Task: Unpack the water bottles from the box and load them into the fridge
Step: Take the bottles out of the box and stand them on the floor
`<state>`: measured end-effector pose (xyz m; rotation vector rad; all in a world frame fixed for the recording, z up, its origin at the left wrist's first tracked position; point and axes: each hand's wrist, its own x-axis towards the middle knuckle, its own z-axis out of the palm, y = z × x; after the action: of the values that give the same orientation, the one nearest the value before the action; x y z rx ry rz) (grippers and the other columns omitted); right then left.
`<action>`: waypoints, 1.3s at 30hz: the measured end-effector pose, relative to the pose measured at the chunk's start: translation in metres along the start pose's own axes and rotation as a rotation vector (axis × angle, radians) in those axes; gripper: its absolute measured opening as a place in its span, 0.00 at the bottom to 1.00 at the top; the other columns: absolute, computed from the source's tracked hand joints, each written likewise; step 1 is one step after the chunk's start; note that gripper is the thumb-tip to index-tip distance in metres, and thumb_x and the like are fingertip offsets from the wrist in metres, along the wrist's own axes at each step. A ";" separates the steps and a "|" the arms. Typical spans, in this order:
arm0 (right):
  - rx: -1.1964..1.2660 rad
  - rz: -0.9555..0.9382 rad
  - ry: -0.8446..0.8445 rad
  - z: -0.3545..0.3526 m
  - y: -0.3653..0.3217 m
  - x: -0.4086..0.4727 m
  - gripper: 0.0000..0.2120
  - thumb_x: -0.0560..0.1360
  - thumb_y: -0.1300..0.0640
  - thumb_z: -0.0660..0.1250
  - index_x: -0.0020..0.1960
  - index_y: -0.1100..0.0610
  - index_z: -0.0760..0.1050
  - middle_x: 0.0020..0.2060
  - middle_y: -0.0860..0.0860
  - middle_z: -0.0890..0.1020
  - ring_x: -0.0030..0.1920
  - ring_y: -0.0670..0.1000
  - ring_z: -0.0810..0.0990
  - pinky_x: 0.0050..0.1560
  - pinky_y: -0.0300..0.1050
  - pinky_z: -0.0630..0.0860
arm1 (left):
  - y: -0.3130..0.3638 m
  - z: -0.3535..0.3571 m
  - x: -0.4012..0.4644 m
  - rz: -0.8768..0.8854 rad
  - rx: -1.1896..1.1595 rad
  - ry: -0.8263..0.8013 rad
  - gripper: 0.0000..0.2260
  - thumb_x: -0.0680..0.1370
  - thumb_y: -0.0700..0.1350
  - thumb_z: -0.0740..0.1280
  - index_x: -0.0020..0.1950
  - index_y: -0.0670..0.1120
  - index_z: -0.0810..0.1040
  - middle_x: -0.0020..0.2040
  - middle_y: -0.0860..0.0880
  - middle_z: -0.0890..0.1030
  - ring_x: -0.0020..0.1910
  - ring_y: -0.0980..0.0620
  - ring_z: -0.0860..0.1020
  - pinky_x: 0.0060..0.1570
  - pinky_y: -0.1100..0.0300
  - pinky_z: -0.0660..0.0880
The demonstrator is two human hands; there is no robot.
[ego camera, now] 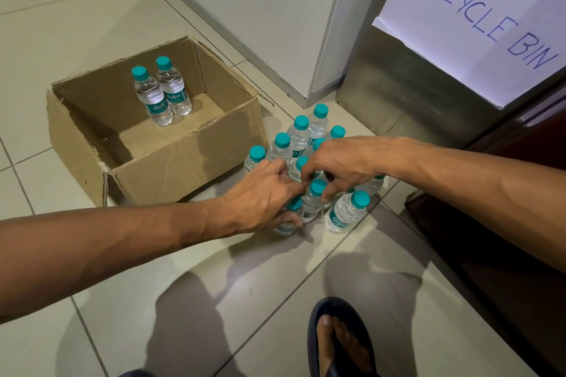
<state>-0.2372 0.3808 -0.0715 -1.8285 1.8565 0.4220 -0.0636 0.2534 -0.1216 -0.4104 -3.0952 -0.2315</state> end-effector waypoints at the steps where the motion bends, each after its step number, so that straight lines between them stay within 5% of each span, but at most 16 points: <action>1: 0.017 0.003 0.013 -0.002 0.001 0.000 0.22 0.74 0.39 0.71 0.65 0.44 0.74 0.48 0.37 0.74 0.38 0.35 0.69 0.38 0.30 0.62 | -0.001 -0.002 0.000 -0.004 -0.023 0.027 0.25 0.76 0.69 0.58 0.61 0.51 0.75 0.47 0.50 0.77 0.47 0.51 0.66 0.42 0.55 0.62; 5: 0.086 0.002 0.093 -0.016 0.006 -0.003 0.19 0.76 0.35 0.65 0.61 0.44 0.77 0.51 0.39 0.81 0.39 0.33 0.73 0.38 0.31 0.65 | -0.016 -0.015 0.001 0.020 -0.068 0.187 0.26 0.77 0.67 0.59 0.57 0.47 0.79 0.40 0.48 0.80 0.44 0.49 0.71 0.45 0.50 0.72; 8: 0.118 -0.001 0.146 -0.029 0.006 -0.005 0.18 0.77 0.35 0.64 0.59 0.44 0.79 0.49 0.40 0.83 0.40 0.36 0.76 0.39 0.34 0.69 | -0.035 -0.030 0.005 -0.024 -0.046 0.251 0.31 0.77 0.70 0.52 0.55 0.47 0.80 0.38 0.49 0.81 0.40 0.51 0.70 0.42 0.54 0.68; 15: 0.096 -0.050 0.251 -0.064 0.004 0.013 0.17 0.79 0.41 0.65 0.59 0.50 0.80 0.47 0.42 0.82 0.39 0.33 0.76 0.38 0.28 0.66 | -0.086 -0.056 0.000 -0.204 0.002 0.287 0.32 0.75 0.70 0.52 0.59 0.46 0.79 0.51 0.47 0.83 0.44 0.54 0.67 0.43 0.56 0.62; 23: 0.086 -0.071 0.333 -0.106 -0.001 0.056 0.16 0.80 0.42 0.64 0.58 0.52 0.81 0.47 0.42 0.80 0.39 0.33 0.74 0.39 0.28 0.64 | -0.140 -0.078 -0.031 -0.408 0.047 0.369 0.27 0.78 0.65 0.58 0.58 0.42 0.78 0.52 0.43 0.83 0.51 0.45 0.77 0.56 0.50 0.72; 26: 0.109 -0.077 0.377 -0.121 -0.005 0.076 0.14 0.80 0.43 0.66 0.58 0.50 0.81 0.48 0.41 0.81 0.40 0.29 0.75 0.38 0.27 0.63 | -0.163 -0.086 -0.042 -0.539 0.041 0.384 0.25 0.78 0.64 0.61 0.59 0.44 0.78 0.53 0.44 0.83 0.53 0.44 0.77 0.53 0.50 0.75; 34: 0.140 -0.073 0.497 -0.149 -0.014 0.132 0.20 0.80 0.45 0.67 0.68 0.52 0.74 0.60 0.46 0.81 0.40 0.30 0.72 0.39 0.22 0.62 | -0.205 -0.082 -0.073 -0.763 -0.047 0.388 0.23 0.77 0.57 0.67 0.67 0.45 0.72 0.62 0.43 0.79 0.58 0.46 0.77 0.53 0.55 0.73; 39: 0.138 -0.024 0.531 -0.154 -0.019 0.165 0.27 0.79 0.46 0.68 0.74 0.54 0.69 0.68 0.50 0.77 0.53 0.41 0.71 0.53 0.37 0.67 | -0.219 -0.074 -0.080 -0.862 -0.096 0.370 0.25 0.76 0.54 0.71 0.69 0.46 0.70 0.66 0.44 0.76 0.63 0.46 0.75 0.61 0.52 0.72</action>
<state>-0.2350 0.1574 -0.0319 -1.9940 2.1291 -0.2243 -0.0436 0.0125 -0.0821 0.8840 -2.6828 -0.3949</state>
